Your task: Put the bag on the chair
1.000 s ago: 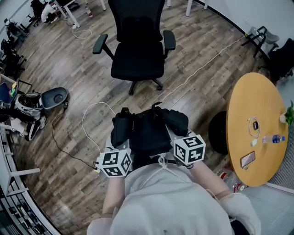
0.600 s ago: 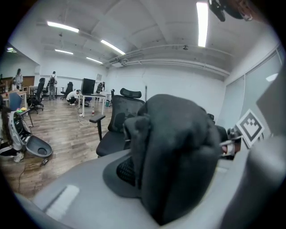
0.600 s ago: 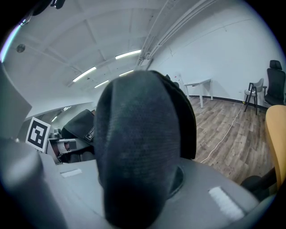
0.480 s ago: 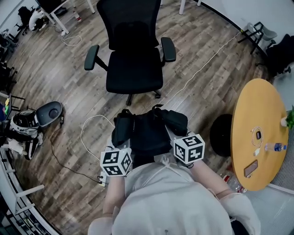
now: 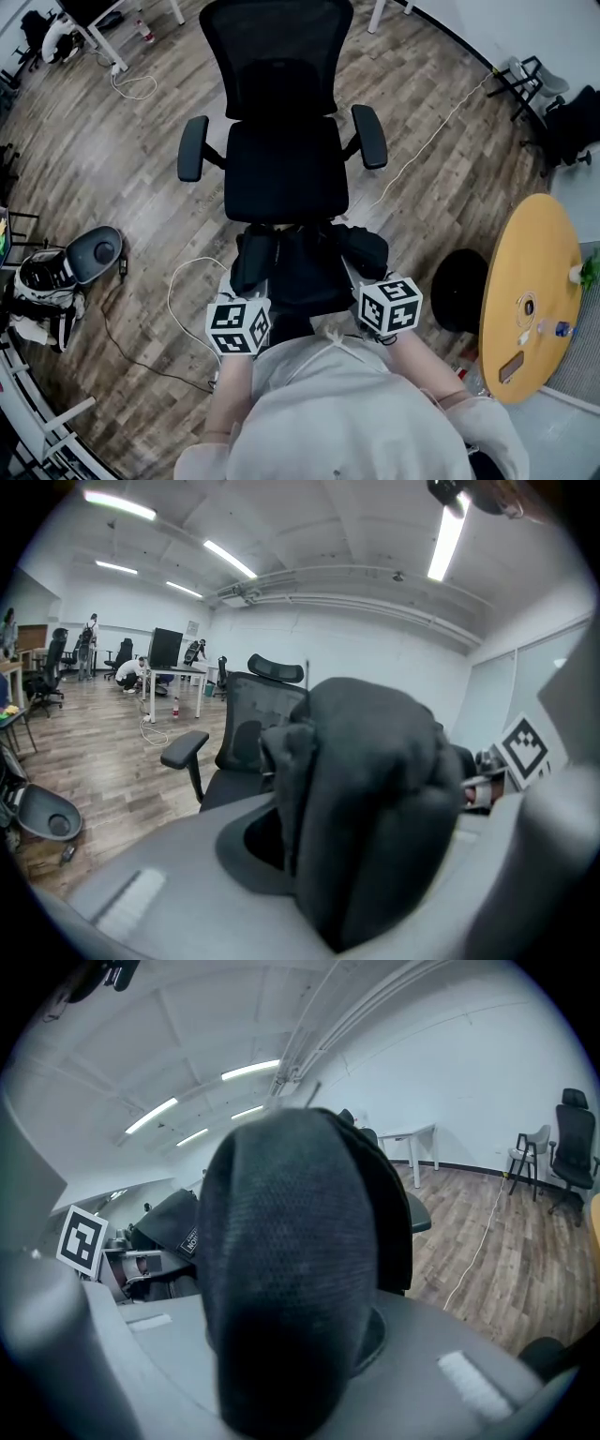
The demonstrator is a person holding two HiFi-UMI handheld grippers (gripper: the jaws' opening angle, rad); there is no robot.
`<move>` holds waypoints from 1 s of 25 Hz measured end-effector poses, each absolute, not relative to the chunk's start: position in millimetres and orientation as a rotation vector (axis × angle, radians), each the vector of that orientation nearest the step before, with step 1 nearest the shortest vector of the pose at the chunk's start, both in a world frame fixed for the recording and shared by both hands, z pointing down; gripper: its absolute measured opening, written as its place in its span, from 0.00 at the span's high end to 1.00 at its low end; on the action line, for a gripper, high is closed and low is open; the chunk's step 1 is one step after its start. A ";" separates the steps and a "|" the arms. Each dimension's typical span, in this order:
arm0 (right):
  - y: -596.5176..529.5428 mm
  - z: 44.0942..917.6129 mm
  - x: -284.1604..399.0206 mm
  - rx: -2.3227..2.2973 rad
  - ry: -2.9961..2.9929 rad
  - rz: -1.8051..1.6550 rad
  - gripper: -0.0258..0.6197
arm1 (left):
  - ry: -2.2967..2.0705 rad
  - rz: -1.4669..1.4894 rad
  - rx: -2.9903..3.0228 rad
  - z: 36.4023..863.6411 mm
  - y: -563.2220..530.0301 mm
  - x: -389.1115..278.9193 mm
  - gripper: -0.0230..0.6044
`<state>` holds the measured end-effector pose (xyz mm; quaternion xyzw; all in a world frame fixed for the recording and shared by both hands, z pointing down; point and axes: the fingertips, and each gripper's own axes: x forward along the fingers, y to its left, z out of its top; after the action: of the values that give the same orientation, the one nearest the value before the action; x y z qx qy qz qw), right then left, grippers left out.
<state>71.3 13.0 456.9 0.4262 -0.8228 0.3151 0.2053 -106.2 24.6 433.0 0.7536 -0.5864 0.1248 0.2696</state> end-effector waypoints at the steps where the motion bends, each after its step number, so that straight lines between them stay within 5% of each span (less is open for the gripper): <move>1: 3.0 457.3 62.7 1.182 -2.296 0.885 0.91 | -1.570 0.342 2.036 433.0 12.7 -114.4 0.86; 25: -265.2 554.7 -48.0 1.212 -2.181 0.994 0.91 | -1.463 0.455 1.996 530.0 -268.7 -224.0 0.86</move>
<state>-48.0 -265.2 554.7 0.4394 -0.7910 0.3606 0.2260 -224.0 -268.7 530.0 0.7547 -0.5533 0.1720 0.3076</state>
